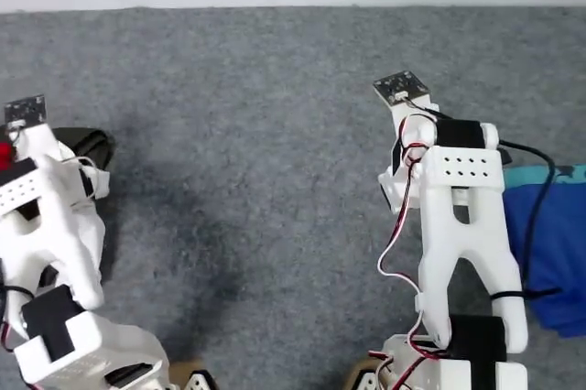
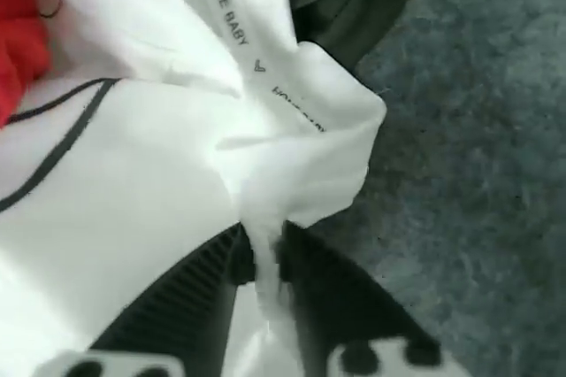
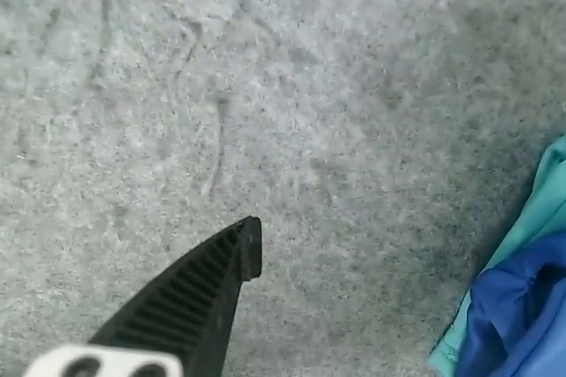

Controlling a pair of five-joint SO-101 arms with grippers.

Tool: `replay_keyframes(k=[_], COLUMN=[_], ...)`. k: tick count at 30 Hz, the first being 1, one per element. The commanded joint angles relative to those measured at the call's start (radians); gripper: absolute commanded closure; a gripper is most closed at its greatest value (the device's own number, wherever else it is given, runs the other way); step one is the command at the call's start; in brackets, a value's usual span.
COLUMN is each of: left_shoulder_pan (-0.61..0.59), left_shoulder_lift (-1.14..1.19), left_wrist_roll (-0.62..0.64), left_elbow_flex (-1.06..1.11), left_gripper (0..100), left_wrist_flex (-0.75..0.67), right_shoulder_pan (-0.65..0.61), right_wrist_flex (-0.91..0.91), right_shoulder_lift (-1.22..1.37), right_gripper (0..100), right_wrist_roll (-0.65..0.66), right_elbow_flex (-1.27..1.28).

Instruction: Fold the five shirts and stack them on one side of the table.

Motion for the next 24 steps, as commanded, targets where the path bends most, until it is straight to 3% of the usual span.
replay_keyframes(k=[1,6,14,20,24], left_shoulder_pan=[0.061,0.224,0.54,0.773,0.951], left_shoulder_lift=[-0.054,-0.055,-0.046,-0.041,-0.041], left_wrist_roll=[0.003,-0.005,-0.164,-0.181,-0.183], left_elbow_flex=[-0.005,-0.108,-0.323,-0.519,-0.582], left_gripper=[99,99,99,99,99], left_wrist_flex=[-0.017,0.068,0.204,0.193,0.037], right_shoulder_pan=[0.012,0.061,0.341,0.499,0.552], right_wrist_flex=[-0.001,-0.001,0.007,0.007,0.008], right_shoulder_lift=[-0.007,-0.008,-0.008,-0.008,-0.01], right_gripper=[34.4,34.4,34.4,34.4,34.4], right_wrist_roll=[0.006,0.006,-0.002,-0.002,-0.003], right_elbow_flex=[-0.005,-0.008,-0.009,-0.009,-0.009])
